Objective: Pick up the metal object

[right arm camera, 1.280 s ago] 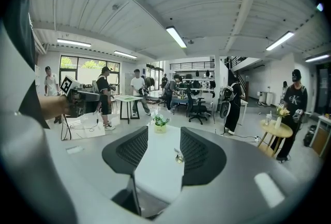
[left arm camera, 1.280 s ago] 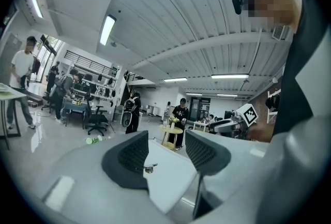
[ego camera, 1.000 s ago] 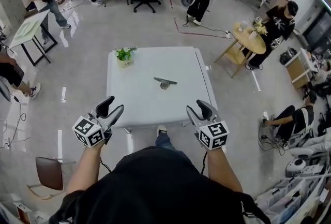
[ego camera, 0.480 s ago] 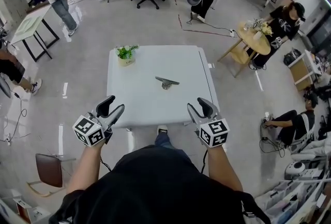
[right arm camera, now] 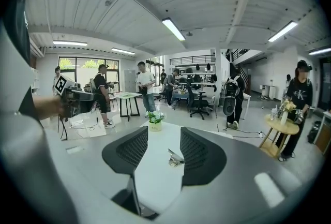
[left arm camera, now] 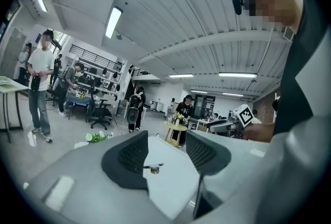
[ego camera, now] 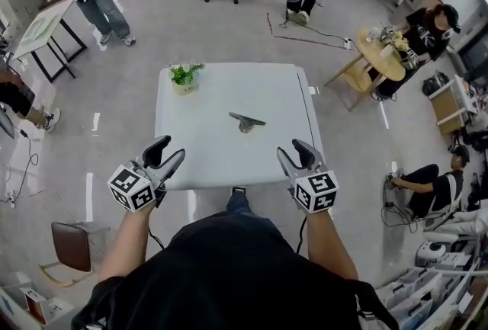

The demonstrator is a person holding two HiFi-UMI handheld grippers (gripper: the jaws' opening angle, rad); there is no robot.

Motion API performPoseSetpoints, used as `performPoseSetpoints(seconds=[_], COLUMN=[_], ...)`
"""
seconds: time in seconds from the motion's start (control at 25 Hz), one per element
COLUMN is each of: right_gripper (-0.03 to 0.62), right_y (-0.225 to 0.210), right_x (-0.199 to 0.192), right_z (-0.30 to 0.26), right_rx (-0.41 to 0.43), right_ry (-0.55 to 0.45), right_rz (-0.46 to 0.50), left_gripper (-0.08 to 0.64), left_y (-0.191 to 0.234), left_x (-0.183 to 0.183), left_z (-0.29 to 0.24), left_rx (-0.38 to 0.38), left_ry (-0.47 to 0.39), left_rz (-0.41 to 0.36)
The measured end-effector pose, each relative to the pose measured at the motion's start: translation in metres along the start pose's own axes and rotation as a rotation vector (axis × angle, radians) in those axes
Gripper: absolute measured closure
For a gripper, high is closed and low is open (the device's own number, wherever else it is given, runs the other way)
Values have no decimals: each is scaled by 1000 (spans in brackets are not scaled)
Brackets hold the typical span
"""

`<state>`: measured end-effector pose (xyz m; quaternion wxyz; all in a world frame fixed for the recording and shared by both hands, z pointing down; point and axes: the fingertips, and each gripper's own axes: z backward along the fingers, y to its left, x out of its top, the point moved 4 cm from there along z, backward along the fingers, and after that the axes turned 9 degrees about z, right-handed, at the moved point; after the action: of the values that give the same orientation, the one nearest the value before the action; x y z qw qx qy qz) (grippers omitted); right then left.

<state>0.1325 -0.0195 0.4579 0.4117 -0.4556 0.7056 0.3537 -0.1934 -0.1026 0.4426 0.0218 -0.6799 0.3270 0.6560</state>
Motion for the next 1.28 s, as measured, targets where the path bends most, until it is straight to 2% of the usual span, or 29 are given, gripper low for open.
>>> performPoseSetpoints(seconds=[0.76,1.28], right_gripper=[382,387], right_y=[-45,-62], right_x=[-11,-34], right_z=[-79,-130], right_rx=[81,134], right_ry=[85,158], right_rz=[14,15], left_gripper=[346,346], left_y=[48,65], left_x=[4,-2], left_z=[-45,-71], left_rx=[82,102], left_ry=[-9,11], left_rz=[34,68])
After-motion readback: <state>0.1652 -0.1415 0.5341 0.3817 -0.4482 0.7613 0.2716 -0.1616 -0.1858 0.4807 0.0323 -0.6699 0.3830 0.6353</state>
